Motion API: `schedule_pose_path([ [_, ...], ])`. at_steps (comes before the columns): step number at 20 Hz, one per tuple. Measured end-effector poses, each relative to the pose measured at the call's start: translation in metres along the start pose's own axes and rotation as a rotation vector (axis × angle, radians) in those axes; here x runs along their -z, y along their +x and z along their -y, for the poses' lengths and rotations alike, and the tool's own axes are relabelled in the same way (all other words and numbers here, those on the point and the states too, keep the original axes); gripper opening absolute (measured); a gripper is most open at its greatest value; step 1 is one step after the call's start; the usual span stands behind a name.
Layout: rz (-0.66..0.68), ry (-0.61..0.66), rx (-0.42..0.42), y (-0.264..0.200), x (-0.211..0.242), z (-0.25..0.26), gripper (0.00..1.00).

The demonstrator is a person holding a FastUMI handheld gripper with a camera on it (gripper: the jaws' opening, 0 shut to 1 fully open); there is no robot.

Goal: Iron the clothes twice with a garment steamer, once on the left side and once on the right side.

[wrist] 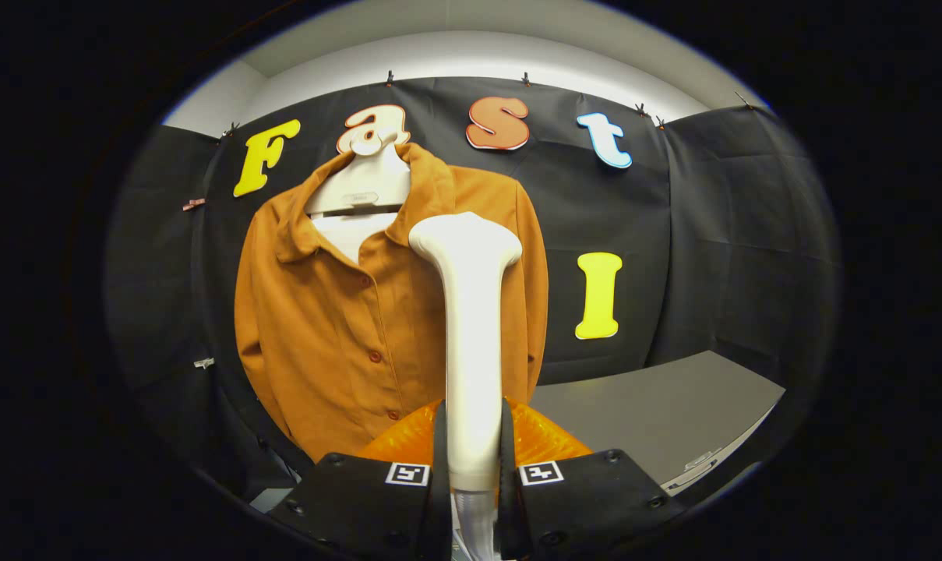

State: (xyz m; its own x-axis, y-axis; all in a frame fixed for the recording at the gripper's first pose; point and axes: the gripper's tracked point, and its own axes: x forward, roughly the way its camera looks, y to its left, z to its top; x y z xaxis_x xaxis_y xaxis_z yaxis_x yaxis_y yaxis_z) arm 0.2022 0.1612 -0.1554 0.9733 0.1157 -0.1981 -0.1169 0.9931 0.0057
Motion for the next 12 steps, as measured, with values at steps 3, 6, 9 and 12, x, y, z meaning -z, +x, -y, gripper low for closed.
schedule_pose_path([
  [3, -0.029, -0.012, 0.012, 0.010, 0.015, -0.001, 0.27],
  [6, -0.073, -0.031, 0.017, 0.019, 0.036, -0.002, 0.27],
  [9, -0.114, -0.042, 0.021, 0.023, 0.057, -0.003, 0.27],
  [12, -0.159, -0.057, 0.021, 0.026, 0.079, -0.006, 0.27],
])
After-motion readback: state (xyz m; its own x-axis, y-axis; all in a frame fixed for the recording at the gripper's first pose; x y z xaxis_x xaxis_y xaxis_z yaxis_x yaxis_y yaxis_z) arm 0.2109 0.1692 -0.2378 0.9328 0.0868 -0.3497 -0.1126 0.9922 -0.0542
